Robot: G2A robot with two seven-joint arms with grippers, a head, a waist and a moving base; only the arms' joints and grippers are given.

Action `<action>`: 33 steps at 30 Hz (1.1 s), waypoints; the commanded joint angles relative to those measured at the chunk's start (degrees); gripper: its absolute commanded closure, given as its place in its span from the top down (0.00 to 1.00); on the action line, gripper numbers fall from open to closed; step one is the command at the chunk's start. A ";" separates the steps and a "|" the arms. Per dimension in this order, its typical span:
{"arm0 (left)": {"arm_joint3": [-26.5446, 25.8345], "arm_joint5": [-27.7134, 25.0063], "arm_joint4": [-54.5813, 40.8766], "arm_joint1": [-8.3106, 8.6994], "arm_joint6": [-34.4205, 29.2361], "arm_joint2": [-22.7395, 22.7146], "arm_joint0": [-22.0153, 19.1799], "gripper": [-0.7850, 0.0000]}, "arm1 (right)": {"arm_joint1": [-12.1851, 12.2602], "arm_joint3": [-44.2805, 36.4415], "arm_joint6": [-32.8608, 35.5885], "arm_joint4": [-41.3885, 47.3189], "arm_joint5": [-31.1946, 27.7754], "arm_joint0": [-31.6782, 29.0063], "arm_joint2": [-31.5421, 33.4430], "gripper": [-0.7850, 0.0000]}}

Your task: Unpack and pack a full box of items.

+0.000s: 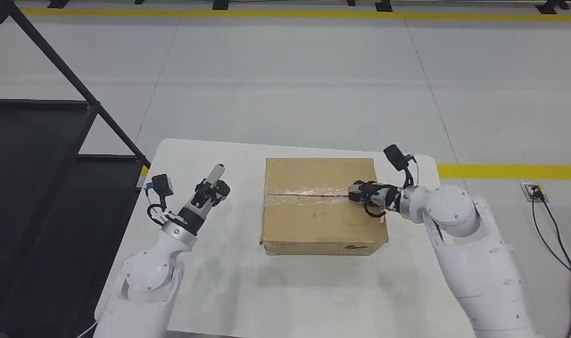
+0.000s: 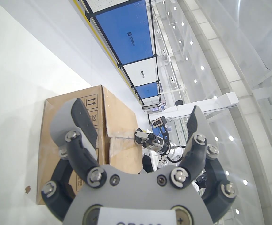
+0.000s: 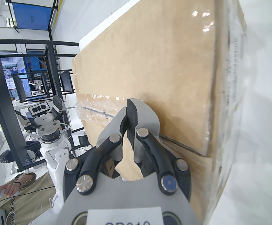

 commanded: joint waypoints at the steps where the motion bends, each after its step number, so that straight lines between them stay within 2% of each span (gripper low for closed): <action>1: 0.05 0.05 -0.07 0.03 0.03 -0.02 -0.07 1.00 | 0.23 0.47 -0.06 0.62 -0.26 -0.32 0.80 0.00; 11: 0.48 0.18 -0.30 0.22 -0.40 0.04 -0.65 1.00 | 1.67 0.03 -0.97 3.40 -1.73 -4.00 5.88 0.00; 22: 1.58 0.12 -0.68 0.52 -1.17 -0.45 -1.51 1.00 | 3.32 -4.66 -3.62 7.45 -2.40 -10.76 13.28 0.00; 26: 1.72 -0.15 -0.99 0.72 -1.63 -1.17 -1.50 1.00 | 3.79 -8.25 -5.97 10.51 -6.39 -15.07 16.74 0.00; 27: 1.75 -0.29 -1.11 0.78 -1.70 -1.45 -1.45 1.00 | 3.86 -9.28 -6.98 11.20 -8.11 -16.42 17.52 0.12; 28: 1.75 -0.52 -1.36 0.83 -1.65 -1.79 -1.41 1.00 | 3.92 -10.35 -8.39 11.78 -9.72 -17.80 18.29 0.48; 29: 1.77 -0.78 -1.64 0.89 -1.64 -2.14 -1.35 1.00 | 3.93 -11.55 -10.15 12.40 -11.48 -19.26 19.02 1.00; 33: 2.10 -1.71 -3.09 1.15 -1.98 -3.72 -1.24 1.00 | 3.93 -12.30 -11.33 12.65 -12.44 -20.33 19.43 1.00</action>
